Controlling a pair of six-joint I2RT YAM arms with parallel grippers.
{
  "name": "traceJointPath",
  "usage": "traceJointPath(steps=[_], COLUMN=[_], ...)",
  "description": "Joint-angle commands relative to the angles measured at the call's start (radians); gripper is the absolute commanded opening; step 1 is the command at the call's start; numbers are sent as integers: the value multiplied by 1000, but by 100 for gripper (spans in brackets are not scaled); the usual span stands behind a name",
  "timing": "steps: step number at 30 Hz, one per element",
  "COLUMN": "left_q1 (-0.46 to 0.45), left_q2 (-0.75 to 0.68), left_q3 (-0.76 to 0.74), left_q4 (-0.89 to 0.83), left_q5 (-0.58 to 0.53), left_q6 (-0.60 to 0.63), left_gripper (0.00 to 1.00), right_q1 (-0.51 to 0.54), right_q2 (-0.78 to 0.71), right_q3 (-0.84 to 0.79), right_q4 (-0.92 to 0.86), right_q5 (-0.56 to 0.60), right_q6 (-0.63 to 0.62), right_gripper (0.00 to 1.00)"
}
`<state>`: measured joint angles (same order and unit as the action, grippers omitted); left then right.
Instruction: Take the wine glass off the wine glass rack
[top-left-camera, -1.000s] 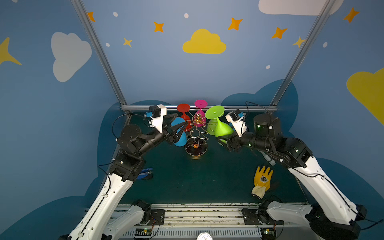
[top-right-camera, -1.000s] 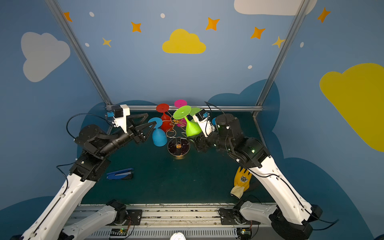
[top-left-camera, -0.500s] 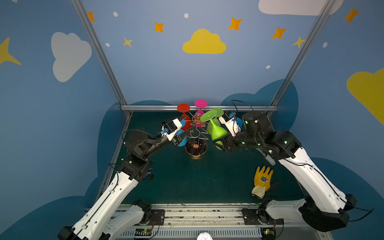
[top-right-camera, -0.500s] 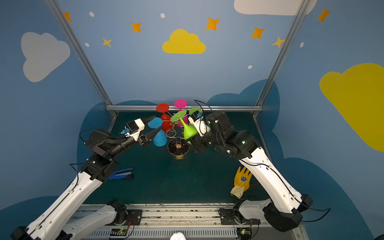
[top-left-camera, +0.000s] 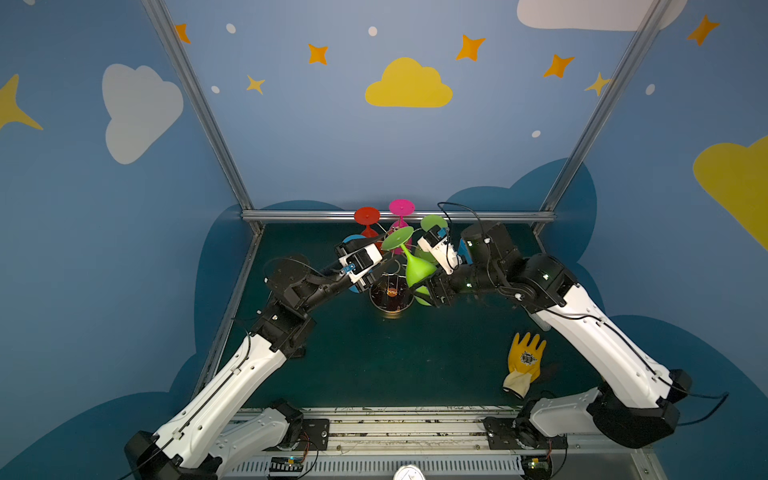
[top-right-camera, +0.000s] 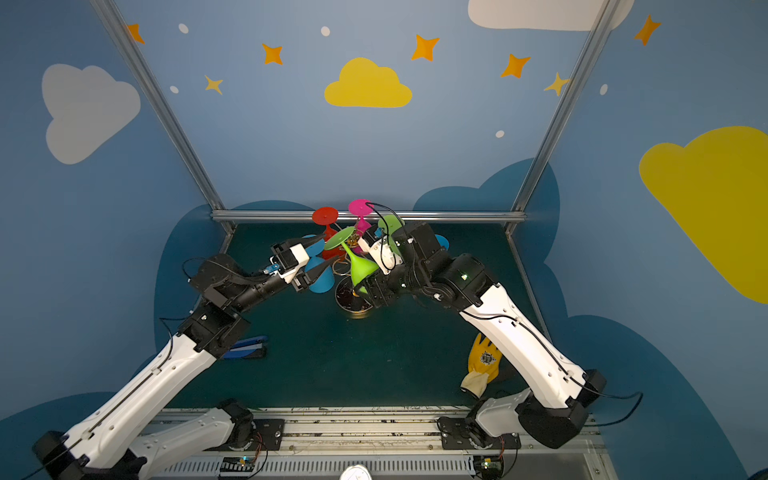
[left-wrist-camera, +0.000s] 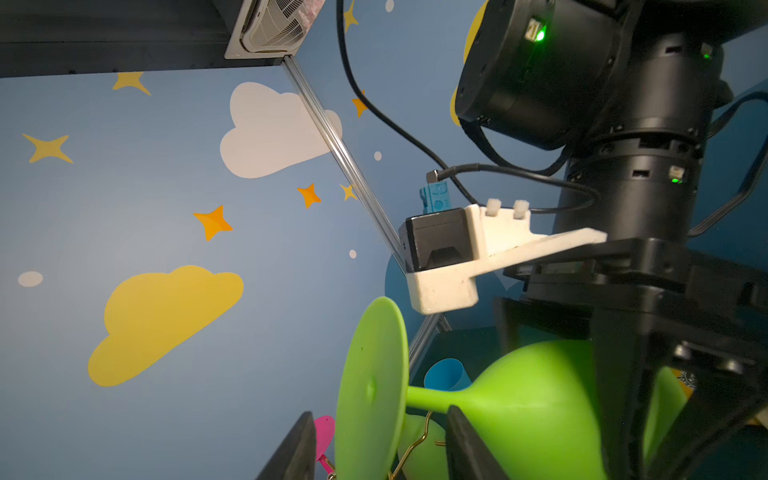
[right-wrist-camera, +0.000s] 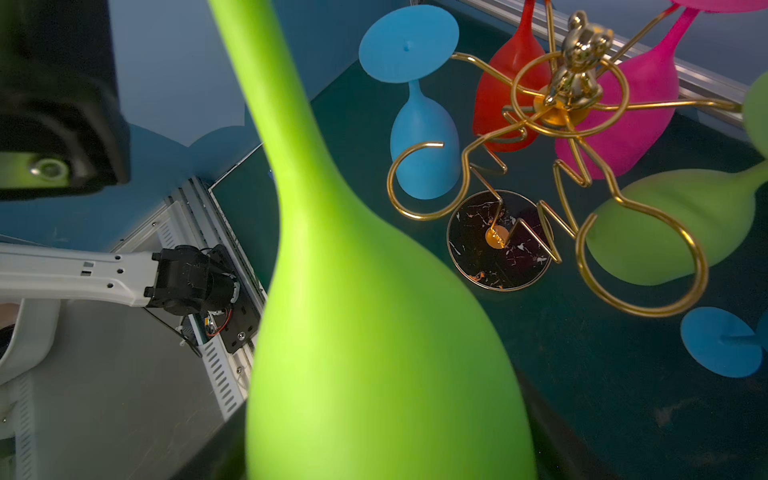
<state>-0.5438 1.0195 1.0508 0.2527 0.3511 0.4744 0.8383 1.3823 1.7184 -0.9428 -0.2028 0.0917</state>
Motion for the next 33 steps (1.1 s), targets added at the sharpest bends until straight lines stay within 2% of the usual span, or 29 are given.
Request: traceJointPath(steps=[1,5,10,15,18,21,26,29,33], left_q1=[-4,-5,-5,-5,-5,-5,-5,-5,-4], left_q2=[4,8,4,-9,-19,-31,-51,-66,-83], left_q3=[9,15,8,2,-3,-7,-18,-15,-12], left_q4=[34,23,20,22,22,20,12,-31,-81], left_q5=[-21,-31,-38,-57,-73,-101,-188,-248,-314], left_q6=[14,21,17,2,-9,-24,-93,-183,-307], left_gripper=[43,33,26,10,6,3,3,3,3], right_q1=[14,25,35,38,38,37,26,2,-51], right_q2=[6,9,9,6,6,6,-34,-75,-135], right_q3=[29,25,23,18,15,15,-16,-53,-120], right_q4=[7,2,4,14,25,34,108,180,293], right_q5=[-15,-12,-12,-22,-40,-51,-93,-140,-227], right_q6=[8,8,9,18,22,31,56,82,132], right_gripper=[20,20,20,26,31,42,68,76,80])
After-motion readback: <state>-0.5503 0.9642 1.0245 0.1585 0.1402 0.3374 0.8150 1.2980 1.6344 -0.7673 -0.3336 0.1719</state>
